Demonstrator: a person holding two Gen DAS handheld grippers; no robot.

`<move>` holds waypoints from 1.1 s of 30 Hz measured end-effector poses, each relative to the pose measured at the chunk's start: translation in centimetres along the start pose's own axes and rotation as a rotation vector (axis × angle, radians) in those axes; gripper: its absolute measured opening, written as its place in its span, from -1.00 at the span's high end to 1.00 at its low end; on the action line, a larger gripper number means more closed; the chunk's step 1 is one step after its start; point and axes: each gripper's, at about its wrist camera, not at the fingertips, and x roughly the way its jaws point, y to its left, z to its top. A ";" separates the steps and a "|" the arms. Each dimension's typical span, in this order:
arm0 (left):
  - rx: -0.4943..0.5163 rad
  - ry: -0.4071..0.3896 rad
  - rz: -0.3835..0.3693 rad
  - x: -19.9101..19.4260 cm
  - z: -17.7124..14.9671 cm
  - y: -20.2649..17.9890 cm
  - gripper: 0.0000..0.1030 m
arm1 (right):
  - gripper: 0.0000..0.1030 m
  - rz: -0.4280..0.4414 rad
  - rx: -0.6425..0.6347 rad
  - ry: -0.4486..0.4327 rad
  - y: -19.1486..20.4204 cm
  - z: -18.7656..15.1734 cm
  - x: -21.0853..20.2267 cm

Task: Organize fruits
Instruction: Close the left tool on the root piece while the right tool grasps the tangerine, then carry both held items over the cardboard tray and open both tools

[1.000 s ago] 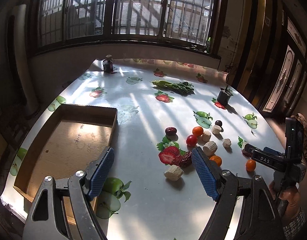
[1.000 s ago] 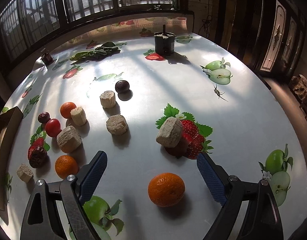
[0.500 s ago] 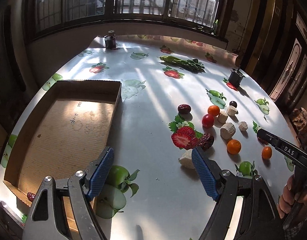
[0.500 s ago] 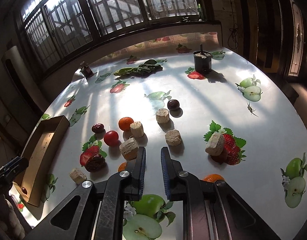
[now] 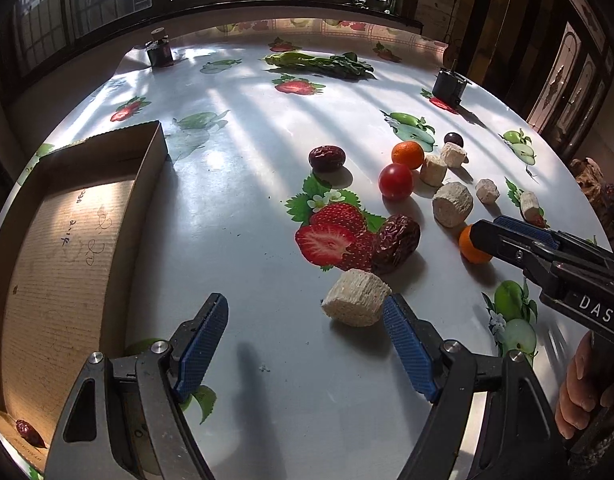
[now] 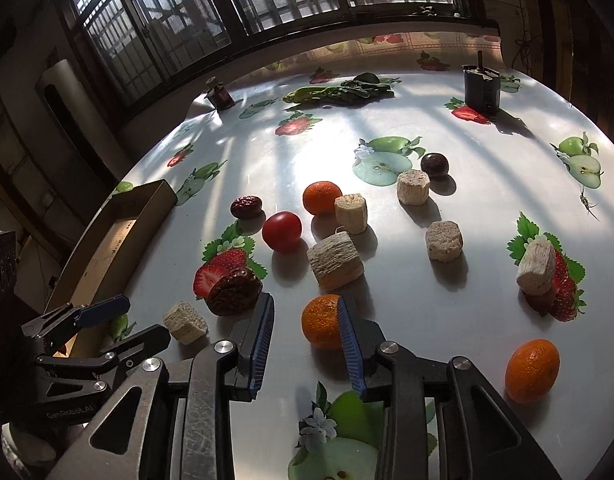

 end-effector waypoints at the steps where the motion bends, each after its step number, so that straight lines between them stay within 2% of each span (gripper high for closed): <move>1: 0.007 0.013 -0.015 0.4 0.2 -0.2 -0.54 | 0.07 -0.012 -0.012 -0.002 0.2 0.0 0.0; 3: 0.013 0.021 -0.054 0.8 0.6 -0.6 -0.54 | 0.07 -0.038 -0.030 -0.002 0.3 0.1 0.2; 6: 0.040 0.023 -0.041 1.4 1.0 -1.3 -0.51 | 0.07 -0.068 -0.044 0.003 0.4 0.0 0.7; 9: 0.042 0.041 -0.045 2.2 1.1 -1.5 -0.28 | 0.07 -0.064 -0.045 0.024 0.3 -0.1 1.2; 11: 0.047 0.040 -0.039 2.2 1.1 -1.7 -0.23 | 0.07 -0.081 -0.053 0.021 0.4 -0.2 1.4; 14: 0.061 0.030 0.005 2.3 1.1 -1.9 0.03 | 0.09 -0.093 -0.058 0.024 0.5 -0.2 1.7; 15: 0.062 0.025 0.010 2.2 1.0 -1.9 0.30 | 0.12 -0.103 -0.061 0.027 0.5 -0.2 1.7; 18: 0.031 0.024 -0.008 1.8 0.9 -1.4 0.31 | 0.31 -0.134 -0.064 0.031 0.6 -0.3 1.9; 20: 0.001 0.022 -0.023 1.2 0.7 -1.0 0.31 | 0.33 -0.130 -0.056 0.029 0.4 -0.3 1.7; 26: -0.065 -0.057 -0.091 -4.1 0.1 0.5 0.31 | 0.34 -0.110 -0.038 -0.003 1.0 -0.3 -0.6; 33: -0.124 -0.217 -0.193 -14.6 -0.1 3.2 0.31 | 0.34 -0.036 -0.098 -0.124 5.5 0.7 -7.5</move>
